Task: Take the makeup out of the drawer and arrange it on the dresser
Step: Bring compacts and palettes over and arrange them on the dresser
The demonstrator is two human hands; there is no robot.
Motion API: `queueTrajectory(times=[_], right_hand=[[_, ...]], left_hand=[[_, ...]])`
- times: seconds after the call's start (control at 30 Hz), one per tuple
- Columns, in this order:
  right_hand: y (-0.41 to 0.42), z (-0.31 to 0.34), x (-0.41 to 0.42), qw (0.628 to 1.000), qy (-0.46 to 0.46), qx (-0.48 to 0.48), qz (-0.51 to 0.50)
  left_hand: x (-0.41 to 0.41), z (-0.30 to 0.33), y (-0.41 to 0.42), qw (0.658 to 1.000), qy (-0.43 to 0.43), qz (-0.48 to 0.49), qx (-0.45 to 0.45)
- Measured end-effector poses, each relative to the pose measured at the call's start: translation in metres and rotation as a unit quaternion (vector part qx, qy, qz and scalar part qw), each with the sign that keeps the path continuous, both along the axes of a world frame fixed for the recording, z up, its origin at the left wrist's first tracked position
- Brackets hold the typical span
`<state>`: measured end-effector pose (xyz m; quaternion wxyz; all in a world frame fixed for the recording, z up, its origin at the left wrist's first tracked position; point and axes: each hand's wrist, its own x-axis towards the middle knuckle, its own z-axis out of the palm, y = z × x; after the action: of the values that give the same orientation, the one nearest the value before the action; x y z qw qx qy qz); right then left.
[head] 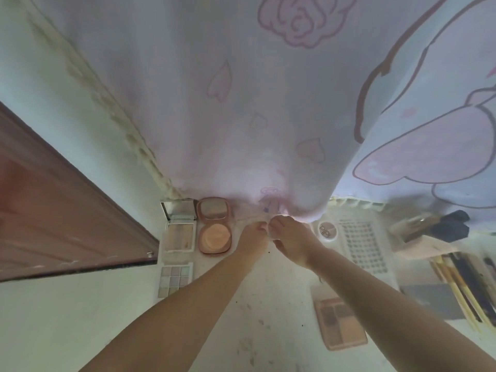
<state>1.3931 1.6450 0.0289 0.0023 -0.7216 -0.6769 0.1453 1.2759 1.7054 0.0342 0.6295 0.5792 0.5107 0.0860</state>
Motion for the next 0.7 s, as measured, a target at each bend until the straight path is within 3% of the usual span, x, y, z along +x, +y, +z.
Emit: queueTrajectory(times=[0.1,0.23,0.43,0.6,0.7], right_hand=[[-0.013,0.012,-0.005,0.986,0.148,0.053,-0.060],[-0.029,0.033,-0.016,0.958,0.254,0.093,-0.099],[-0.049,0.058,-0.029,0.951,0.282,0.104,-0.077],[-0.059,0.075,-0.038,0.915,0.383,0.083,-0.091],[-0.059,0.083,-0.044,0.910,0.398,0.079,-0.087]], left_hand=[[-0.012,0.010,-0.003,0.971,-0.092,0.148,-0.167],[-0.032,0.020,-0.015,0.892,-0.208,0.163,-0.365],[-0.054,0.035,-0.037,0.853,-0.282,0.148,-0.414],[-0.070,0.044,-0.050,0.854,-0.306,0.140,-0.396],[-0.077,0.050,-0.052,0.854,-0.318,0.141,-0.387]])
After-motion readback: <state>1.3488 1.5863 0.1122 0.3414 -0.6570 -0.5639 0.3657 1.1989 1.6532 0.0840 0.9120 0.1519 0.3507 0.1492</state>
